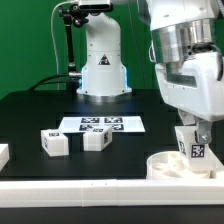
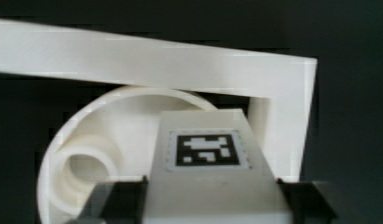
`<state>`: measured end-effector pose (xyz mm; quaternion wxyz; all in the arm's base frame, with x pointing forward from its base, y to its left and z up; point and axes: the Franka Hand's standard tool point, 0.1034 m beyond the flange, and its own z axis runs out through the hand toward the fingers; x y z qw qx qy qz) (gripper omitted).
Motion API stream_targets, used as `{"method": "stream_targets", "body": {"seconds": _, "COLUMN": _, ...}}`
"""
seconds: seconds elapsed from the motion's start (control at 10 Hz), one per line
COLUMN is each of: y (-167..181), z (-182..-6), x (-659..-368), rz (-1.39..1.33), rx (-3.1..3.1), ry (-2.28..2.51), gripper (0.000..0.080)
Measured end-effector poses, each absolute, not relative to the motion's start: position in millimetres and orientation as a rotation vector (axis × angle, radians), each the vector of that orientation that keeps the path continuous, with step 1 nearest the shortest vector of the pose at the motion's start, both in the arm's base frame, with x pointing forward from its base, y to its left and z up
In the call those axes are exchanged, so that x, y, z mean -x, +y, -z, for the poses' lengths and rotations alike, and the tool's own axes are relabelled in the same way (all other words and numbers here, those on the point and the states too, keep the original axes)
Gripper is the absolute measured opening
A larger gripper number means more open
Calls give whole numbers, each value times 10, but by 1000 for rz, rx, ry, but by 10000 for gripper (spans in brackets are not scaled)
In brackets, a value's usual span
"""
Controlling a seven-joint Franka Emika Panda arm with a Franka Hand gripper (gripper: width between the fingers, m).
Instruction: Assemble stool
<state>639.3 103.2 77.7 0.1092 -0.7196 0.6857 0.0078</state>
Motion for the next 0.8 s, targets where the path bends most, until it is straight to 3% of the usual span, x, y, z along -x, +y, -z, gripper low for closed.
{"method": "stream_targets", "body": {"seconds": 0.2, "y": 1042, "z": -776, "x": -6391, "rz": -30, "rx": 2092, "ry": 2037, "gripper": 340}}
{"method": "stream_targets", "body": {"seconds": 0.3, "y": 1045, "z": -776, "x": -6391, "rz": -29, "rx": 2100, "ry": 2029, "gripper": 513}}
{"method": "stream_targets", "body": {"seconds": 0.4, "y": 1045, "z": -783, "x": -6395, "rz": -27, "rx": 2101, "ry": 2026, "gripper": 606}}
{"method": "stream_targets", "body": {"seconds": 0.8, "y": 1011, "z": -1071, "x": -6508, "rz": 5, "rx": 2210, "ry": 1861, "gripper": 648}}
